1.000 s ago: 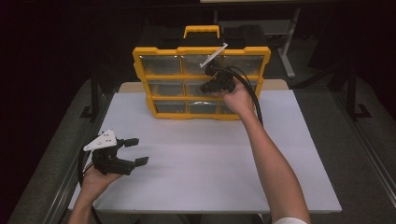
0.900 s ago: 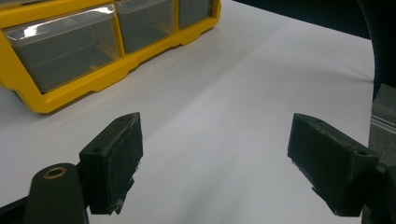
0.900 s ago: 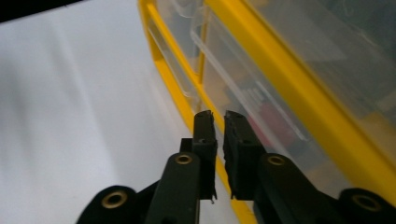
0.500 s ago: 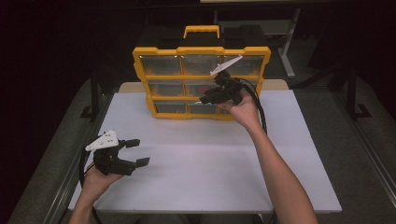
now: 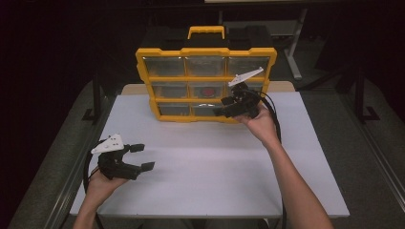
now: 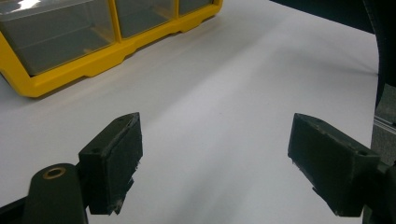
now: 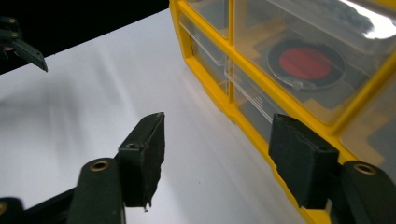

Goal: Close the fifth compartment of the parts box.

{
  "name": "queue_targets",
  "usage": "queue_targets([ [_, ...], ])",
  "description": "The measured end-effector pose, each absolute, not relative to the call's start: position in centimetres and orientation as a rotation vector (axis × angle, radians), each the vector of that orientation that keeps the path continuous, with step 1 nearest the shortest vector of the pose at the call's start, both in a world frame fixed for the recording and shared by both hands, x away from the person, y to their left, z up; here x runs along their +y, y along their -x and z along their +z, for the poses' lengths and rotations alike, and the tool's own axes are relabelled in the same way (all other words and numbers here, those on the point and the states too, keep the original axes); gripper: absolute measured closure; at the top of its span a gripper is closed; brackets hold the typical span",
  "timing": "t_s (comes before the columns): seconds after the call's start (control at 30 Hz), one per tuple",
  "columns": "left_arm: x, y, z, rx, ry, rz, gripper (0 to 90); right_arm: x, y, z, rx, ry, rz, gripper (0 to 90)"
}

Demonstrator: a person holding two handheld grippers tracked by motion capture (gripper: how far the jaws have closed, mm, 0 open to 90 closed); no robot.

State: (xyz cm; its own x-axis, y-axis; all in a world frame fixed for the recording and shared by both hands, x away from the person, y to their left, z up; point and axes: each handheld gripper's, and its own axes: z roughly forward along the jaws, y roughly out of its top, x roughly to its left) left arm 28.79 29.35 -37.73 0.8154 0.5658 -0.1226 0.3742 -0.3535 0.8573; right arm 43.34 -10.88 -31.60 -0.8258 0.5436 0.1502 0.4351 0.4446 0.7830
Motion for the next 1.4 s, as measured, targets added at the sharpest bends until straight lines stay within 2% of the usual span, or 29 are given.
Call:
queue_targets([
  [0.73, 29.5, -28.8, -37.8, 0.698, -1.995, 0.231, 17.5, -13.8, -41.2, -33.7, 2.54, -0.943, 1.368, 25.1],
  [1.4, 29.4, -29.0, -38.4, 0.712, -2.012, 0.233, 17.3, -16.9, -39.4, -34.8, 2.483, -1.003, 1.396, 23.1],
])
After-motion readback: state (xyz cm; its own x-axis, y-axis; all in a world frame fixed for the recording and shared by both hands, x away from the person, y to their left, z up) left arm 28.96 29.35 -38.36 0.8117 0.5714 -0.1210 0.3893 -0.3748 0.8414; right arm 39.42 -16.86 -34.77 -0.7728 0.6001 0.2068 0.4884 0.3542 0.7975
